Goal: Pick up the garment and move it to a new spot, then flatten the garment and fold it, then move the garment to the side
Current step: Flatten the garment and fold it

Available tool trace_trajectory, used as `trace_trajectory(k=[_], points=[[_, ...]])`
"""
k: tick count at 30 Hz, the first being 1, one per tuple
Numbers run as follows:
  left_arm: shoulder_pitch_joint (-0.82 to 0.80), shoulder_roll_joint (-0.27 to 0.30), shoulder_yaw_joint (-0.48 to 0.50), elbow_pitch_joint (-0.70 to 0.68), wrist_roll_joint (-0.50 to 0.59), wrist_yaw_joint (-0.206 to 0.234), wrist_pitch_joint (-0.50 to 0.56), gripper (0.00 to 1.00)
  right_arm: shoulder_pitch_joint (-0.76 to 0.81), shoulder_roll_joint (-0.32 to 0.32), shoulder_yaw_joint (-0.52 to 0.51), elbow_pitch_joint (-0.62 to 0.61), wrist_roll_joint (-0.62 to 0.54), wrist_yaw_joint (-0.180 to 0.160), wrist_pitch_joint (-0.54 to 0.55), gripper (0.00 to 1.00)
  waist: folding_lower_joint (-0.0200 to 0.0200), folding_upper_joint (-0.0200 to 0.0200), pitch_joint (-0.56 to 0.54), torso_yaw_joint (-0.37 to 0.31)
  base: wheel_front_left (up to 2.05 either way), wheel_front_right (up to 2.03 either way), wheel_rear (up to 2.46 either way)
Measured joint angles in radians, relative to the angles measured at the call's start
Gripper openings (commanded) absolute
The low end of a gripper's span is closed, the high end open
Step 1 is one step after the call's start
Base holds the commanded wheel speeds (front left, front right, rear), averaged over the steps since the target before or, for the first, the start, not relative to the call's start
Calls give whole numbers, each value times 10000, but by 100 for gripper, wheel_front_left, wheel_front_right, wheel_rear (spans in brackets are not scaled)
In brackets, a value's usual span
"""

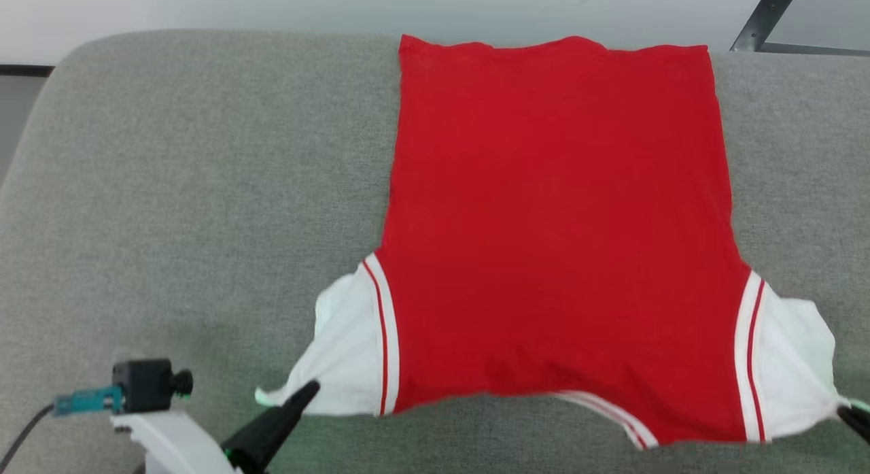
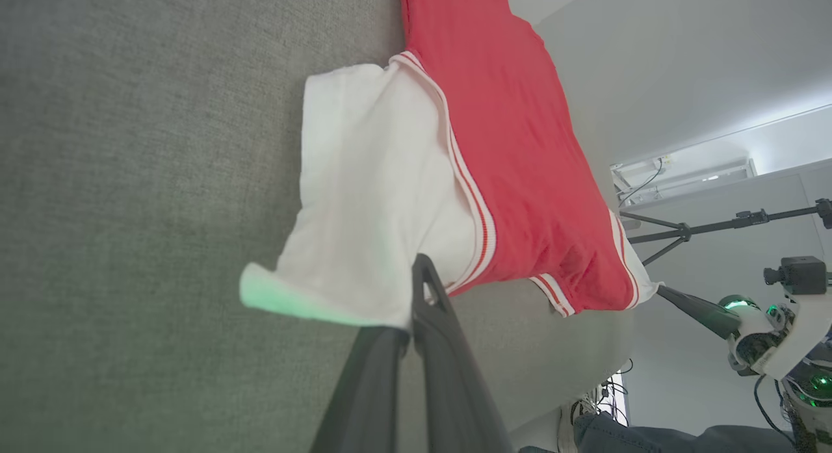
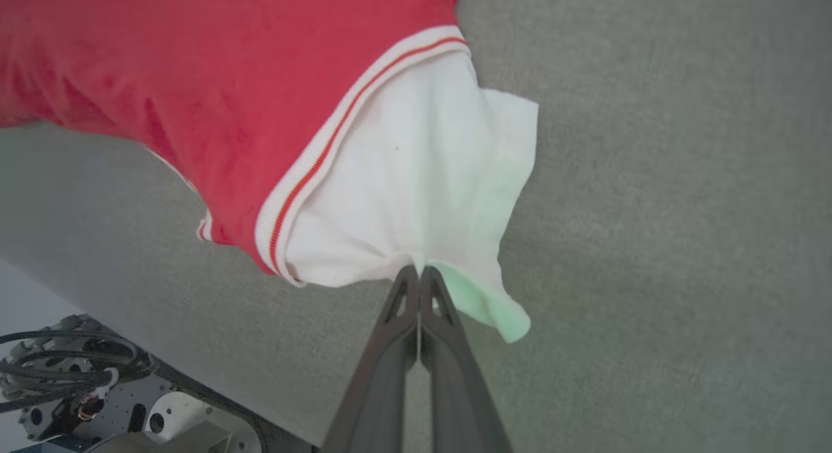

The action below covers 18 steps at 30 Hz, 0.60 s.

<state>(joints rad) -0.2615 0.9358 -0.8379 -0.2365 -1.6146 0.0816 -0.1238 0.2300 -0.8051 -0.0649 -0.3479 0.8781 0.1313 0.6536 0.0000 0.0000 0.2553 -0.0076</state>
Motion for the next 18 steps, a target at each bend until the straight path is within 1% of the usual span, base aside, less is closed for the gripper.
trace_trajectory(k=[4,6,8,10,12,16,18], points=[[497,414,-31,-627,-130,4,-102,0,658,422,-522,-660,-196,0,652,0,0,0,40,-33,0,0,0],[635,477,36,-696,-226,12,-272,0,769,629,-711,-882,-284,0,884,0,0,0,56,-45,0,0,0],[643,497,-25,-748,-203,6,-182,0,845,786,-794,-1014,-347,0,1053,0,0,0,80,-53,0,0,0],[627,418,-23,-650,-215,4,-169,0,824,911,-817,-991,-497,0,1202,0,0,0,119,-53,0,0,0],[591,238,-17,-401,-355,-130,-71,0,766,930,-763,-888,-796,0,1329,0,0,0,166,-49,0,0,0],[402,13,-138,466,-466,-221,268,0,411,1104,-364,-476,-970,0,1476,0,0,0,305,-48,0,0,0],[198,-236,-245,826,-341,-242,380,0,194,1149,-136,-144,-1152,0,1463,0,0,0,399,-45,0,0,0]])
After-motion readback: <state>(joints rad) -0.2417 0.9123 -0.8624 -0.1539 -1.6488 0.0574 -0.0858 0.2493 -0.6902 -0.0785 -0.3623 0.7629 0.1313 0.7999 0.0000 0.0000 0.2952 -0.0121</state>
